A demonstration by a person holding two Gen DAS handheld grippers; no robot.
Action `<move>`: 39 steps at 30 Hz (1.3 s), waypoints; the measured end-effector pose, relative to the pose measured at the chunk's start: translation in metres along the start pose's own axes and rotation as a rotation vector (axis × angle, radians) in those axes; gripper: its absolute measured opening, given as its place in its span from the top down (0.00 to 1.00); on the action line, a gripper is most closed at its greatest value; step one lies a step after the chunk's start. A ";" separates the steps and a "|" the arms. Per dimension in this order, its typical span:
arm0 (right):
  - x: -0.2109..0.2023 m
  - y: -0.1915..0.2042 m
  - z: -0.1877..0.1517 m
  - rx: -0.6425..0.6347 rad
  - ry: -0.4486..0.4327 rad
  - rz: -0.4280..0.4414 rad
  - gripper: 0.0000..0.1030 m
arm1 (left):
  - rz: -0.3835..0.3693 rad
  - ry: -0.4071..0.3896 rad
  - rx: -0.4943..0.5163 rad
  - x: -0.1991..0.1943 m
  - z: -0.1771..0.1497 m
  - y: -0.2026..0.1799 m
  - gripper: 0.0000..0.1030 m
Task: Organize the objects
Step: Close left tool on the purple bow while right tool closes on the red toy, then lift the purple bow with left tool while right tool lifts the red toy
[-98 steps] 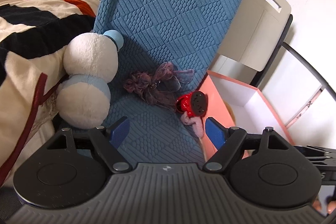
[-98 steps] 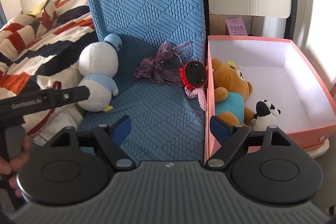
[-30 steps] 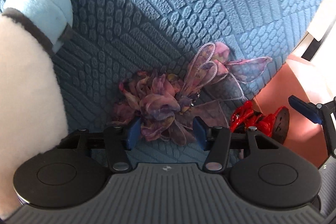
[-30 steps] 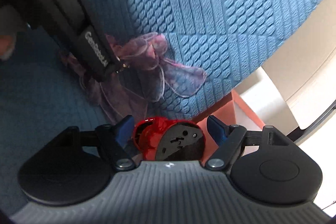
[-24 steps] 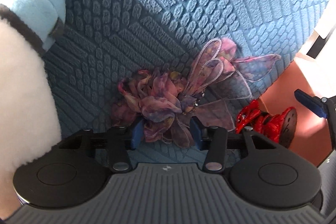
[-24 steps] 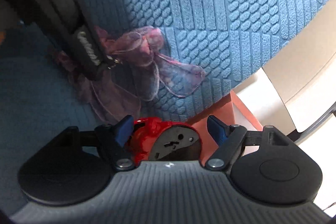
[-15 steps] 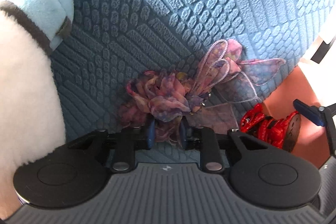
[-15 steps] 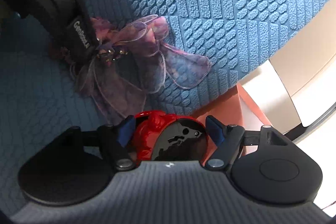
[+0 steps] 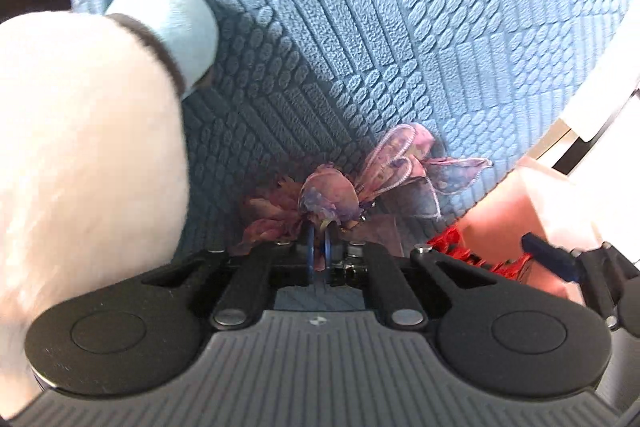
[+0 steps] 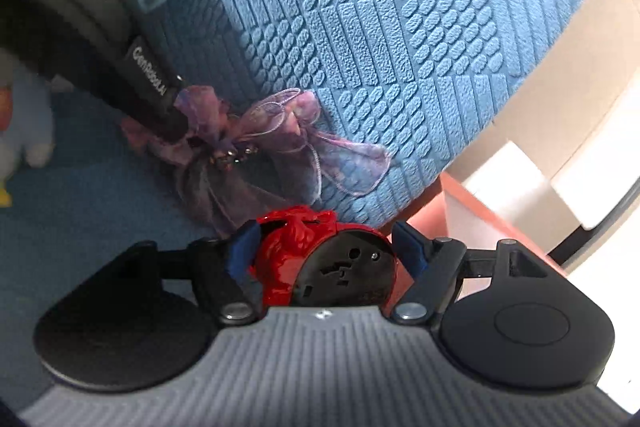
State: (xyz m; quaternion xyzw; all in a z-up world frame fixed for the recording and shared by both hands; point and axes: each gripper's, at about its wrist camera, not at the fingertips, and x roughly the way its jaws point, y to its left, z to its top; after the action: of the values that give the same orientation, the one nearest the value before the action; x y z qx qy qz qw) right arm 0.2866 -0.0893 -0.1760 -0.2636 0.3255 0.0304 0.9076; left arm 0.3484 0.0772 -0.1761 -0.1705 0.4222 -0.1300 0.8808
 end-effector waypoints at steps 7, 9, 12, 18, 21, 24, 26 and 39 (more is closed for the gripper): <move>-0.024 -0.009 -0.013 0.177 0.029 0.146 0.27 | -0.025 -0.019 -0.045 -0.037 -0.020 0.002 0.94; -0.028 -0.011 -0.018 0.228 0.053 0.213 0.27 | -0.032 -0.027 -0.067 -0.043 -0.031 -0.002 0.94; -0.033 -0.004 -0.027 0.250 0.089 0.278 0.27 | -0.039 -0.003 -0.107 -0.052 -0.050 0.003 0.94; -0.037 -0.003 -0.043 0.362 0.176 0.383 0.27 | -0.021 0.007 -0.128 -0.073 -0.079 0.005 0.94; -0.044 -0.008 -0.052 0.401 0.207 0.405 0.27 | -0.011 0.004 -0.142 -0.076 -0.085 0.004 0.94; -0.048 -0.010 -0.061 0.422 0.233 0.416 0.27 | 0.002 0.014 -0.160 -0.090 -0.096 0.011 0.94; -0.056 -0.008 -0.065 0.406 0.225 0.392 0.27 | 0.034 0.026 -0.149 -0.099 -0.104 0.013 0.94; -0.085 -0.013 -0.085 0.382 0.223 0.445 0.29 | 0.156 0.189 -0.162 -0.079 -0.118 0.019 0.92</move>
State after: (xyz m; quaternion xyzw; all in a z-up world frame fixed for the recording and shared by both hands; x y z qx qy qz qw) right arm 0.1740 -0.1328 -0.1742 -0.0120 0.4726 0.1376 0.8704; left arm 0.2086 0.1009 -0.1977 -0.1948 0.5245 -0.0422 0.8278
